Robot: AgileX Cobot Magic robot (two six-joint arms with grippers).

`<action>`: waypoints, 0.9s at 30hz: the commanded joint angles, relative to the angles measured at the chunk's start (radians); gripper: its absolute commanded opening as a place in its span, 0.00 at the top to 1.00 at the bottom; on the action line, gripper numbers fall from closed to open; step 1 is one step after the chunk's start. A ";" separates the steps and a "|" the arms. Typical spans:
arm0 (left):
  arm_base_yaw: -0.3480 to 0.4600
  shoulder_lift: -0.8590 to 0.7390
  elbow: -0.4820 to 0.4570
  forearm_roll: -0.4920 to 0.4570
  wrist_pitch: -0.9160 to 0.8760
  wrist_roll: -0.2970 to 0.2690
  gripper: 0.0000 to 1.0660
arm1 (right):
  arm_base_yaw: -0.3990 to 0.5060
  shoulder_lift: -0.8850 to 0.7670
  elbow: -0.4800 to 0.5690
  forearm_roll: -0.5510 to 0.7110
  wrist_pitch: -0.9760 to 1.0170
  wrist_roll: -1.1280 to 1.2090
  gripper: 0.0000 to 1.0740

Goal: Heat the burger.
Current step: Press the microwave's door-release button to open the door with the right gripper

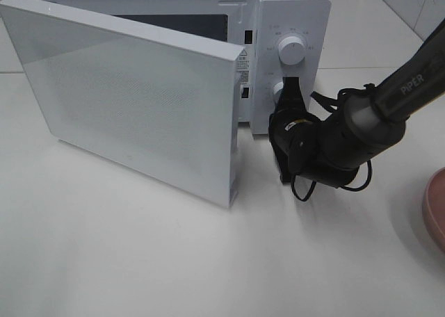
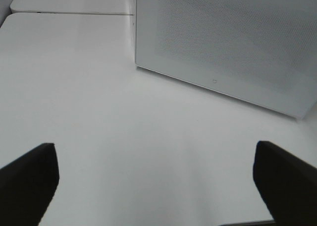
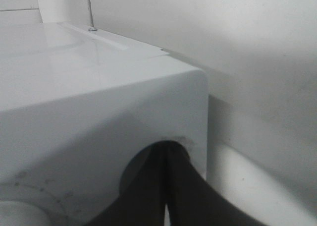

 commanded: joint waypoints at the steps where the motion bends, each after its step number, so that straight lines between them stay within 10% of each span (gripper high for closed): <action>1: -0.004 -0.017 0.002 0.000 -0.009 -0.002 0.06 | -0.056 -0.012 -0.084 -0.043 -0.260 -0.017 1.00; 27: -0.004 -0.017 0.002 0.000 -0.009 -0.003 0.06 | -0.030 -0.123 0.113 -0.159 -0.021 0.093 1.00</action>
